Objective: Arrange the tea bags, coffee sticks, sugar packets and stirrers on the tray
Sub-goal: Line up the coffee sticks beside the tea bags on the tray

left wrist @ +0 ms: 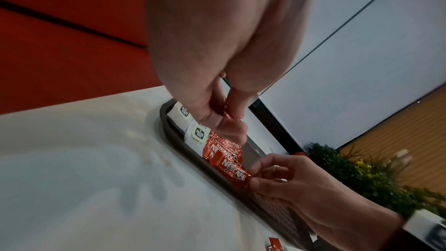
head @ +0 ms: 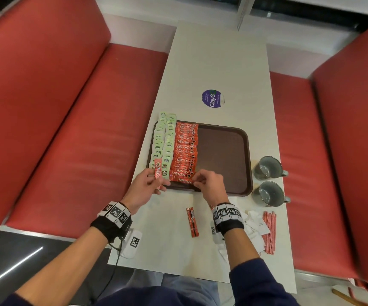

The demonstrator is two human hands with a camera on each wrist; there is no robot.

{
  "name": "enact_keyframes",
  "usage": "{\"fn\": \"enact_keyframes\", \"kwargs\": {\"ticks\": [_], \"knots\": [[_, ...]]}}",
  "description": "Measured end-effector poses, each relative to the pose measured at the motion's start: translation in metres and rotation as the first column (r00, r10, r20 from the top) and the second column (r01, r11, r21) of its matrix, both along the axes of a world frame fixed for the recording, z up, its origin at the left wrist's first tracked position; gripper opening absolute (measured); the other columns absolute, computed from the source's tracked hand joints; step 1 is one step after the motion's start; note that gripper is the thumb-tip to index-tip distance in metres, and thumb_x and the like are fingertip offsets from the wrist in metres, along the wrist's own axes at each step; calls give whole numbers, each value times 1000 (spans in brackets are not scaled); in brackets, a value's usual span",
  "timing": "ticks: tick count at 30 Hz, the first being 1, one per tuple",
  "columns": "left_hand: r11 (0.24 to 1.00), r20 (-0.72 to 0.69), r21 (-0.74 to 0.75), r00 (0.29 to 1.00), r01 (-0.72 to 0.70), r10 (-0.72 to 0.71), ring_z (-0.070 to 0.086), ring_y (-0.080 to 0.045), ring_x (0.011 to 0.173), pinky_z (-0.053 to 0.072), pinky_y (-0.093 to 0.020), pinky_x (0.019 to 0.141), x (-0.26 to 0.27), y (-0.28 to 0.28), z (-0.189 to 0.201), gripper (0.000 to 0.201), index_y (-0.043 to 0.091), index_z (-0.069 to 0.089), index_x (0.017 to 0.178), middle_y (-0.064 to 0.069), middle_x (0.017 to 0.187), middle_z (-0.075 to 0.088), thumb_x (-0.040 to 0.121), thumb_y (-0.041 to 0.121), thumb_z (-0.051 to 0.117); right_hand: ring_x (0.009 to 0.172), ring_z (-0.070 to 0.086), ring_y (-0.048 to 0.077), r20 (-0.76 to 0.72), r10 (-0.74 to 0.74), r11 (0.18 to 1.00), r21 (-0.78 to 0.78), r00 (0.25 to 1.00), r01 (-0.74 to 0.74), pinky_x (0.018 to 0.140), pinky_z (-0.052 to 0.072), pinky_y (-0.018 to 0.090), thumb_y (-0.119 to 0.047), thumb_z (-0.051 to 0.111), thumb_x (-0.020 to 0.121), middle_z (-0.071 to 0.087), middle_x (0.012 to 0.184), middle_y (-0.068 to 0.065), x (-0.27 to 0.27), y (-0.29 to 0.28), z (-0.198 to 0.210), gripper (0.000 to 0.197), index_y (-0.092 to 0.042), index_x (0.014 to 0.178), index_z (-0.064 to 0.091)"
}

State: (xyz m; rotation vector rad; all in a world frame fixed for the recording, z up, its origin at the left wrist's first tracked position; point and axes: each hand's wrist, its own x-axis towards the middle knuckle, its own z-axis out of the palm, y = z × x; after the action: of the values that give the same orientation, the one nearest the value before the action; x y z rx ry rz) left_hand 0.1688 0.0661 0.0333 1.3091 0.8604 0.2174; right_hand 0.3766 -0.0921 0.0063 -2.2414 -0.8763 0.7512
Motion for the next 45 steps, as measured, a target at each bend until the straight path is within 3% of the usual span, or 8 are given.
{"fn": "enact_keyframes", "kwargs": {"ticks": [7, 10, 14, 20, 28, 33, 38, 45], "knots": [[996, -11, -15, 996, 93, -93, 76, -25, 95, 54, -30, 73, -9, -4, -1, 18, 3, 45, 121, -10, 112, 82, 110, 6, 58, 89, 69, 14, 72, 59, 997, -60, 996, -55, 90, 64, 43, -8, 84, 93, 73, 100, -3, -2, 18, -19, 19, -25, 95, 75], [991, -2, 7, 992, 130, -130, 75, -23, 91, 48, -27, 66, -10, -3, -2, 16, 4, 43, 116, -11, 110, 83, 111, 8, 58, 89, 68, 9, 130, 9, 1000, 20, 991, -11, 85, 61, 33, -27, 83, 97, 71, 100, -7, -8, 18, -15, 10, -27, 101, 74], [975, -48, 73, 977, 211, -208, 70, -21, 82, 46, -27, 64, -7, -4, -4, 18, 1, 50, 112, -10, 103, 83, 111, 16, 60, 98, 72, 1, -101, 17, 968, 250, 995, 9, 87, 58, 21, -46, 76, 101, 77, 102, -15, -22, 18, 24, 17, -35, 114, 76], [947, -114, 210, 968, 243, -223, 68, -16, 73, 46, -21, 66, 6, -5, 3, 13, 8, 65, 104, -1, 90, 84, 105, 19, 71, 86, 76, 19, -227, 99, 957, 290, 969, -30, 84, 66, 38, -24, 87, 94, 80, 90, -3, -22, 10, 37, 7, -29, 99, 84], [923, -116, 332, 980, 193, -164, 71, -9, 73, 53, -18, 71, 16, -6, 0, 12, 15, 72, 100, 4, 86, 82, 101, 26, 77, 88, 76, 8, -174, 66, 987, 153, 983, -40, 87, 62, 29, -24, 94, 85, 81, 88, -10, -5, -11, 20, 13, -29, 93, 84], [786, -169, 591, 980, 184, -102, 68, -6, 100, 59, -26, 90, 20, -8, -15, 12, 22, 69, 115, 9, 106, 72, 104, 19, 71, 92, 72, 3, -44, -25, 996, 87, 999, 28, 90, 60, 27, -23, 85, 95, 78, 90, -15, 3, -12, -5, 9, -30, 92, 82], [469, -364, 754, 887, 460, -285, 55, -19, 125, 49, -35, 112, 22, -32, -37, 31, 16, 61, 139, -2, 135, 60, 108, 18, 59, 92, 73, 7, -5, -8, 999, 41, 1000, 9, 95, 62, 34, -17, 80, 99, 78, 92, -12, -6, -3, -30, 10, -26, 95, 82], [199, -510, 798, 813, 569, -280, 57, -26, 123, 54, -39, 106, 23, -51, -60, 46, 8, 57, 147, -9, 142, 54, 106, 30, 61, 85, 71, 12, 108, -8, 1000, -3, 994, 9, 86, 64, 38, -16, 82, 97, 75, 98, -3, -10, 7, -43, 10, -26, 95, 82]]}}
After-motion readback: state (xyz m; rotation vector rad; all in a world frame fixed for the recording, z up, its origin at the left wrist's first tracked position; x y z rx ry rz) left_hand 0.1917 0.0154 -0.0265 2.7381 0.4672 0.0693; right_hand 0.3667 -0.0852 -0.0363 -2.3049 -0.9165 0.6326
